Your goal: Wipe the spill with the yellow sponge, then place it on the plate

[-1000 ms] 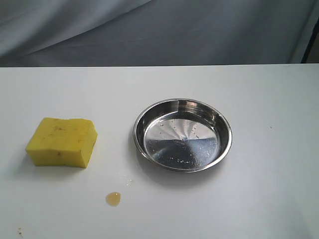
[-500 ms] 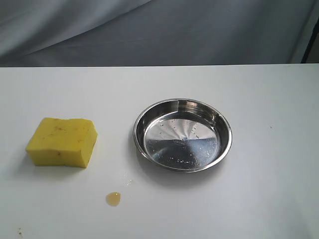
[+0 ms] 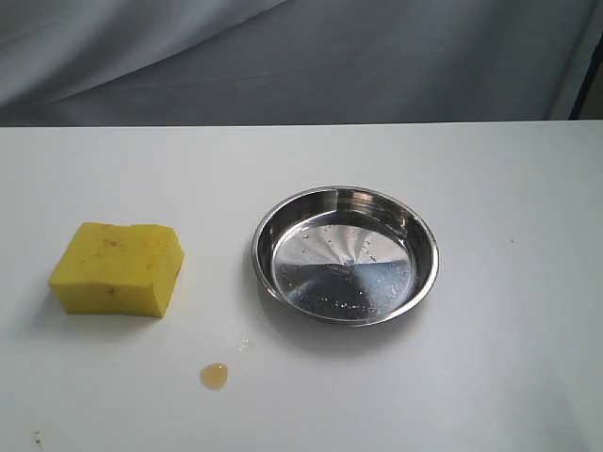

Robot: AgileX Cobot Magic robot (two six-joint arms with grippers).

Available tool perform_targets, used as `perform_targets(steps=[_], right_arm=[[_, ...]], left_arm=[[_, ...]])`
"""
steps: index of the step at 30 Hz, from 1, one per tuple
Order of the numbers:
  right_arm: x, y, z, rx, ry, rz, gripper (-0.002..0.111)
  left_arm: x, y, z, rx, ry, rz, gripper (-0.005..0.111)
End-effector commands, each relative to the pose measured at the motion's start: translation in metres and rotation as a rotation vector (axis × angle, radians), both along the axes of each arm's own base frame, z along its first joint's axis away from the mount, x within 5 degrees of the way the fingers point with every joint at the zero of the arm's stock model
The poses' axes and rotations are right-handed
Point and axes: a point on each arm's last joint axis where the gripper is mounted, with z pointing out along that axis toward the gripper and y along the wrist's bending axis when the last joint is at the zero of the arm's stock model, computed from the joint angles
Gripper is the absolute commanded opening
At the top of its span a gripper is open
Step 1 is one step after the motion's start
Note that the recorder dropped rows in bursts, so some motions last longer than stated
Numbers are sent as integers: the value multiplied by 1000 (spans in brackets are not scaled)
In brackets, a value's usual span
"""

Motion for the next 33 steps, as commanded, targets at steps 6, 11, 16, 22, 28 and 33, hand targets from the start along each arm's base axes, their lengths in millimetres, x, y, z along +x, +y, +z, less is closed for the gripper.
perform_targets(steps=[6, 11, 16, 22, 28, 33], right_arm=[[0, 0, 1, -11, -18, -4, 0], [0, 0, 1, -11, -18, -4, 0], [0, 0, 1, -11, -18, -4, 0], [0, 0, 1, -11, -18, -4, 0], [0, 0, 1, -9, -18, -4, 0], [0, 0, 1, -9, -18, -4, 0]], left_arm=[[0, 0, 0, 2, -10, -5, 0], [0, 0, 0, 2, -10, -5, 0], [0, 0, 0, 2, -10, -5, 0], [0, 0, 0, 2, -10, -5, 0], [0, 0, 0, 2, -10, -5, 0], [0, 1, 0, 50, -14, -4, 0]])
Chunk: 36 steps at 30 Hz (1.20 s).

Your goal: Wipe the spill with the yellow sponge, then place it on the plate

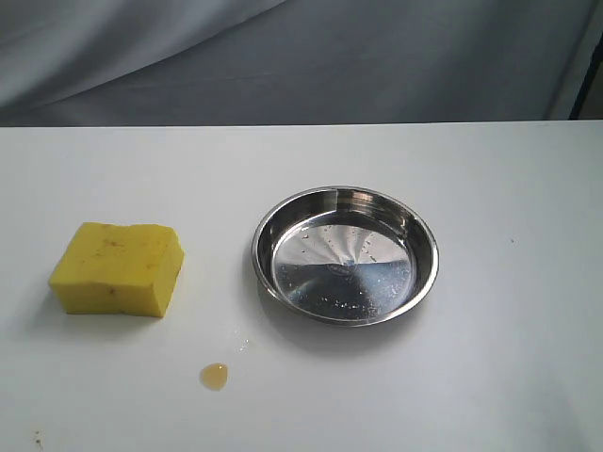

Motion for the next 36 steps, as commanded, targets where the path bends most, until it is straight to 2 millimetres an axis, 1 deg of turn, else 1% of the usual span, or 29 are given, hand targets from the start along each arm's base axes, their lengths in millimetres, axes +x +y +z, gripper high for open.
perform_targets(steps=[1, 2, 3, 5, 6, 7, 12, 17, 22, 27, 29, 30, 32, 36], right_arm=[[0, 0, 0, -7, -14, -4, 0], [0, 0, 0, -7, -14, -4, 0], [0, 0, 0, -7, -14, -4, 0], [0, 0, 0, -7, -14, -4, 0], [0, 0, 0, -7, -14, -4, 0], [0, 0, 0, -7, -14, -4, 0], [0, 0, 0, -7, -14, -4, 0], [0, 0, 0, -7, -14, -4, 0], [0, 0, 0, -7, -14, -4, 0], [0, 0, 0, -7, -14, -4, 0], [0, 0, 0, -7, -14, -4, 0], [0, 0, 0, -7, -14, -4, 0], [0, 0, 0, -7, -14, -4, 0], [0, 0, 0, -7, -14, -4, 0]], left_arm=[[1, 1, 3, 63, -39, -5, 0], [1, 0, 6, 48, -82, -6, 0], [2, -1, 11, -44, -135, -5, 0], [2, -3, 17, -326, -214, 4, 0], [2, -3, 20, -416, -248, 7, 0], [2, -2, 23, -452, -275, 9, 0], [-1, 3, 41, -451, -490, 15, 0], [-9, 7, 59, -438, -715, 21, 0], [-13, 9, 65, -425, -795, 21, 0], [-21, 11, 77, -411, -953, 24, 0], [-22, 12, 77, -410, -964, 27, 0], [-21, 12, 75, -406, -939, 35, 0], [-15, 11, 80, -388, -873, 43, 0], [3, 10, 107, -360, -782, 43, 0]])
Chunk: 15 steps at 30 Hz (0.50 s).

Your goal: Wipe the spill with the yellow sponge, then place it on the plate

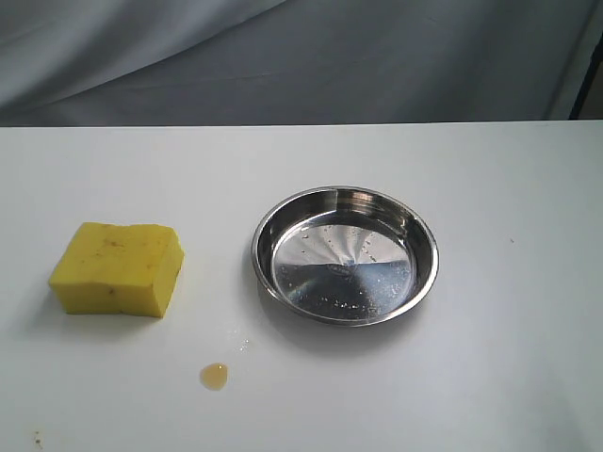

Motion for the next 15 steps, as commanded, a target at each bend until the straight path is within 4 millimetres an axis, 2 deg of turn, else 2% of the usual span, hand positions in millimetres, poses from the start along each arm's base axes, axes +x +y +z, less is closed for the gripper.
perform_targets(steps=[1, 9, 12, 15], right_arm=[[0, 0, 0, -7, -14, -4, 0], [0, 0, 0, -7, -14, -4, 0], [0, 0, 0, -7, -14, -4, 0], [0, 0, 0, -7, -14, -4, 0]], left_arm=[[25, -2, 33, 56, 104, -5, 0], [102, -10, 111, 301, 144, 29, 0], [122, -9, 126, 323, 192, 30, 0], [144, -9, 131, 322, 292, 13, 0]])
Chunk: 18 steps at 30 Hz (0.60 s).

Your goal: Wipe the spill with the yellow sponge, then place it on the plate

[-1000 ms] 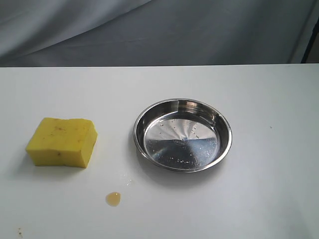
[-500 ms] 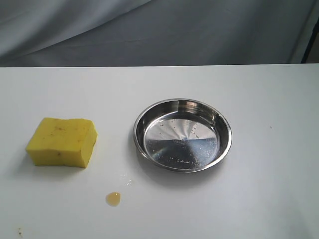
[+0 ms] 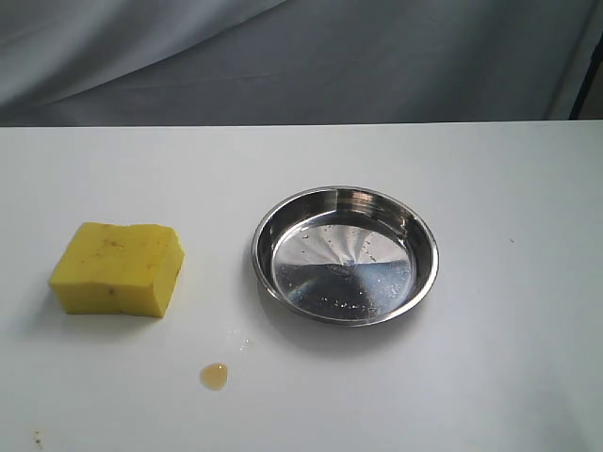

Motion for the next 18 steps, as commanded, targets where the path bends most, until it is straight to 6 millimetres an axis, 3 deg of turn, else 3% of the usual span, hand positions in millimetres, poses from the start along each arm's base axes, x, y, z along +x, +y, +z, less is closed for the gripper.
perform_targets(steps=[1, 10, 18], right_arm=[[0, 0, 0, -7, -12, -4, 0], [0, 0, 0, -7, -12, -4, 0], [0, 0, 0, -7, -12, -4, 0]], left_arm=[[32, 0, 10, 17, 128, -3, 0], [76, 1, 5, 160, 542, 34, 0], [90, 3, 17, 276, 918, 20, 0]])
